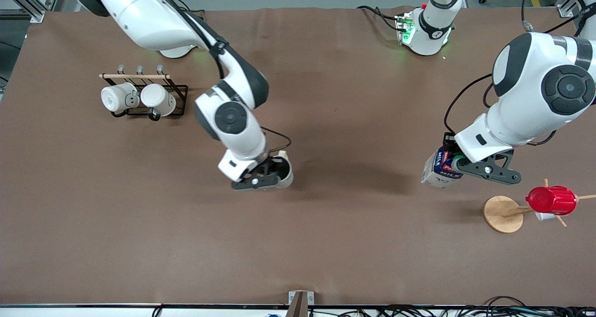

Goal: Place cup and milk on table
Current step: 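Lift the mug with the right gripper while the left gripper lifts the carton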

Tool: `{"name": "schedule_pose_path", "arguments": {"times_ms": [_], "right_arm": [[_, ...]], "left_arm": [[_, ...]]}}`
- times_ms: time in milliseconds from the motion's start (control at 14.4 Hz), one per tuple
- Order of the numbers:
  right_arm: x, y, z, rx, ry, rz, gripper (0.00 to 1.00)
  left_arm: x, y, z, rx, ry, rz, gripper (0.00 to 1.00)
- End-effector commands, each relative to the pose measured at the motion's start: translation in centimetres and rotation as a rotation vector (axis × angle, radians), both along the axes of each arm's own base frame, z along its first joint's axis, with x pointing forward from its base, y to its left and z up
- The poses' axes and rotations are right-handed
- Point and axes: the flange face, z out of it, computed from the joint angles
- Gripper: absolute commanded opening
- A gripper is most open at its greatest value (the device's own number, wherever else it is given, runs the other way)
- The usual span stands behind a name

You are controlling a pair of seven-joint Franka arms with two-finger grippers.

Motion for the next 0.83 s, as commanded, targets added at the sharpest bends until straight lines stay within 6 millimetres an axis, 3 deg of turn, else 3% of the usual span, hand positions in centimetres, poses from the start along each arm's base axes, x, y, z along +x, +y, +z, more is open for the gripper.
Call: {"name": "schedule_pose_path", "arguments": {"times_ms": [0, 346, 485, 762], "right_arm": [[-2.1, 4.5, -2.3, -0.006, -0.046, 0.022, 0.0], [-4.5, 7.4, -4.1, -0.023, -0.064, 0.082, 0.0], [-4.7, 7.5, -5.1, -0.035, -0.063, 0.096, 0.0], [-4.7, 7.3, -6.0, -0.061, -0.076, 0.134, 0.02]], "left_arm": [[-0.3, 0.2, 0.8, -0.019, 0.008, 0.016, 0.31], [-0.4, -1.2, -0.1, -0.045, 0.029, 0.076, 0.31], [-0.4, -2.2, -0.9, -0.042, 0.035, 0.105, 0.31], [-0.4, -8.1, -2.8, -0.054, 0.04, 0.167, 0.31]]}}
